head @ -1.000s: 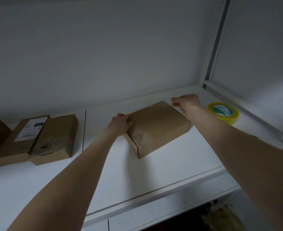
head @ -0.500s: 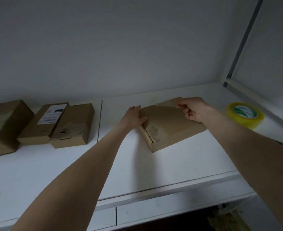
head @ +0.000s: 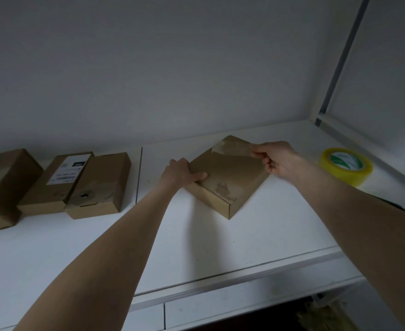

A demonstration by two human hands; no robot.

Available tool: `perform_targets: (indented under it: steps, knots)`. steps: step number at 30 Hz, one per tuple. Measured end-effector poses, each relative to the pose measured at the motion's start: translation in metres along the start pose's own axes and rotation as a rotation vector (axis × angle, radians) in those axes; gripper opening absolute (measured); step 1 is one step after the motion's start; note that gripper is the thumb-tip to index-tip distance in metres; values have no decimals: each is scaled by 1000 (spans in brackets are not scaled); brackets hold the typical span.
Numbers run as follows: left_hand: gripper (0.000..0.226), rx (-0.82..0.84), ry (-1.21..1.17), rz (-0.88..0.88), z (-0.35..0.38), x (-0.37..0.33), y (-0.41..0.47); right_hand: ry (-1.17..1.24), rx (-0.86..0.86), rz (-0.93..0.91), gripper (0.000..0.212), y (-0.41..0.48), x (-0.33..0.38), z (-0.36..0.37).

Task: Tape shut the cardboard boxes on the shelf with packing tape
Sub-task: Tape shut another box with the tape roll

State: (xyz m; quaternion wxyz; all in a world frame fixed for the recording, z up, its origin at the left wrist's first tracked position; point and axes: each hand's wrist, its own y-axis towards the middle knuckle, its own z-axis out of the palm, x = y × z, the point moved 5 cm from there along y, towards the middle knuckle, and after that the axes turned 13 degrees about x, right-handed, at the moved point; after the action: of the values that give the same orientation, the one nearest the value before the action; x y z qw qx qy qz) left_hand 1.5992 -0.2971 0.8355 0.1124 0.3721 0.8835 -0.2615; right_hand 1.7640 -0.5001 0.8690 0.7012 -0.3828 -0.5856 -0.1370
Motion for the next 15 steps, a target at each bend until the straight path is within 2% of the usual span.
perform_targets:
  steps: [4, 11, 15]
  knots:
    - [57, 23, 6, -15, 0, 4, -5, 12, -26, -8, 13, 2, 0, 0]
    - [60, 1, 37, -48, -2, 4, -14, 14, 3, 39, 10, 2, -13, 8]
    - [51, 29, 95, -8, 5, -17, -21, 7, -11, 50, 12, -1, -13, 5]
